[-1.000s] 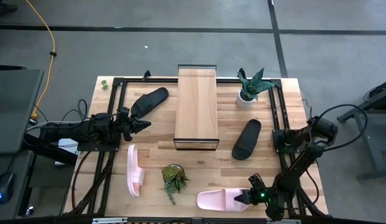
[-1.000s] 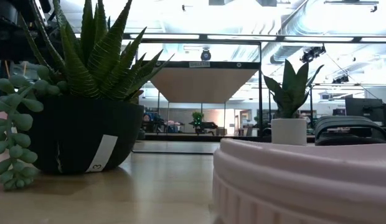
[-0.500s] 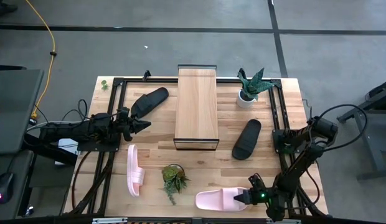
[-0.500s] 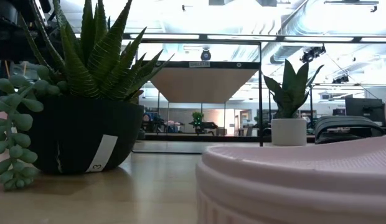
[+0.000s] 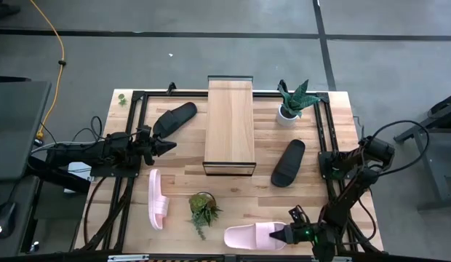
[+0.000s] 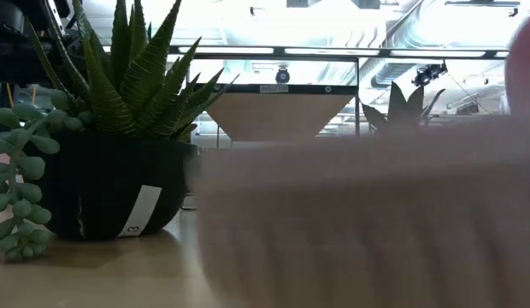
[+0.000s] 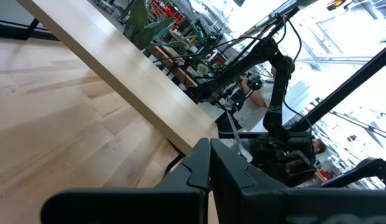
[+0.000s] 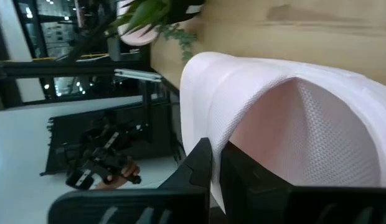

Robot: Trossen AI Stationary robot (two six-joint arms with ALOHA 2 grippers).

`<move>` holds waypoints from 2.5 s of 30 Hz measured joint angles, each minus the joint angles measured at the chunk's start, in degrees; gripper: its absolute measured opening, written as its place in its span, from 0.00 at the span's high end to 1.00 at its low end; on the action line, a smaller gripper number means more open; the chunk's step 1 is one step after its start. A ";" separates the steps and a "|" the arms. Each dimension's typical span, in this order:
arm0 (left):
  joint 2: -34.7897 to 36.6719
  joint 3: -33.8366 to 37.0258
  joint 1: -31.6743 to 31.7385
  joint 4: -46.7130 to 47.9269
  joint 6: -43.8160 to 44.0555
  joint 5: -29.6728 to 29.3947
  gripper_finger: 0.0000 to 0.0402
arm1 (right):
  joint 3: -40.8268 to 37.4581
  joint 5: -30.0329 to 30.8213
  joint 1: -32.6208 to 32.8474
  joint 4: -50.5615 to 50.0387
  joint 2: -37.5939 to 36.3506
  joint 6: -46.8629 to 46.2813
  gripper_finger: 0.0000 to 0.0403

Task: Pick and place slides into the shelf
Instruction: Put the right pink slide on the shelf

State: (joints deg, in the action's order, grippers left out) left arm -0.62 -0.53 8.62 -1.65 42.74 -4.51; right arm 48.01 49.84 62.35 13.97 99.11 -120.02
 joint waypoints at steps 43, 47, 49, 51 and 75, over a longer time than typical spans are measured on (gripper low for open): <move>0.00 0.02 -0.02 0.00 0.00 0.00 1.00 | 18.29 6.48 -6.16 -34.94 -22.36 23.33 1.00; 0.00 0.01 -0.02 0.00 -0.49 0.00 1.00 | 18.29 3.56 -8.94 -38.71 -26.18 27.14 1.00; 0.00 0.01 -0.01 0.00 -0.52 0.00 1.00 | 18.29 1.94 -10.65 -40.05 -27.92 29.54 1.00; 0.00 0.02 0.00 0.00 -0.53 0.00 1.00 | 18.29 0.15 -12.47 -41.21 -29.46 32.15 1.00; 0.00 0.01 0.00 0.00 -0.67 0.00 1.00 | 18.25 -22.00 -38.83 -42.35 -34.66 47.31 1.00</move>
State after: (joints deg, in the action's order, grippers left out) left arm -0.62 -0.53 8.62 -1.65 42.07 -4.51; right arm 66.26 27.84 23.52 -28.38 64.45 -72.71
